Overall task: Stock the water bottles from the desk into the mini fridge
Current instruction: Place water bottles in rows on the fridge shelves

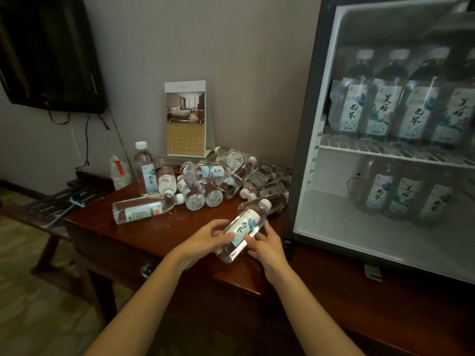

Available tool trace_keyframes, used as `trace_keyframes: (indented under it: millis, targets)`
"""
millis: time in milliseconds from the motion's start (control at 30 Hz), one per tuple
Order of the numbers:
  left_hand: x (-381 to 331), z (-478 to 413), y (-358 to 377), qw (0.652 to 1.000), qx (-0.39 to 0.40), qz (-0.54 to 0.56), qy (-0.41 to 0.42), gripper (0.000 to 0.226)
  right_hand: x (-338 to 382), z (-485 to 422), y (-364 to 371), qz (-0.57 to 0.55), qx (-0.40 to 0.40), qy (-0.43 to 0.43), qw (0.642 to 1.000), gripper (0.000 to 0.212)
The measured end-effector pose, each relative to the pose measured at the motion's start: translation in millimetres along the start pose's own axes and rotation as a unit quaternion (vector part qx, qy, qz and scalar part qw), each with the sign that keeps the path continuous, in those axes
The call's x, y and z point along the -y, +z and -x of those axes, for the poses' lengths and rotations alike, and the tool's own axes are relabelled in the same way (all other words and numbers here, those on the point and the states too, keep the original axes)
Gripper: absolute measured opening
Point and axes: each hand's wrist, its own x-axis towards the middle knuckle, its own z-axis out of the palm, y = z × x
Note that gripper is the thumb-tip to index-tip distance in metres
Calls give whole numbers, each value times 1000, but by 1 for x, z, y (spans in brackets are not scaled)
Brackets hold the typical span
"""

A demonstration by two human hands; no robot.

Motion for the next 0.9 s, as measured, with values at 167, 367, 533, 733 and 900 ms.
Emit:
trace_keyframes:
  millis: [167, 367, 533, 733, 900]
  targets:
    - [4, 13, -3, 996, 20, 84, 28, 55, 2, -1, 6, -62, 45, -25, 997, 73]
    - [6, 21, 4, 994, -10, 74, 79, 79, 2, -4, 4, -78, 109, -21, 991, 77]
    - [-2, 26, 15, 989, -5, -15, 149, 109, 5, 5, -4, 3, 145, -55, 988, 83]
    - [-11, 34, 51, 974, -17, -38, 222, 112, 14, 23, -36, 57, 139, -121, 981, 81]
    - [-29, 17, 93, 964, -19, -39, 264, 115, 32, 34, -82, 30, 84, -147, 985, 64]
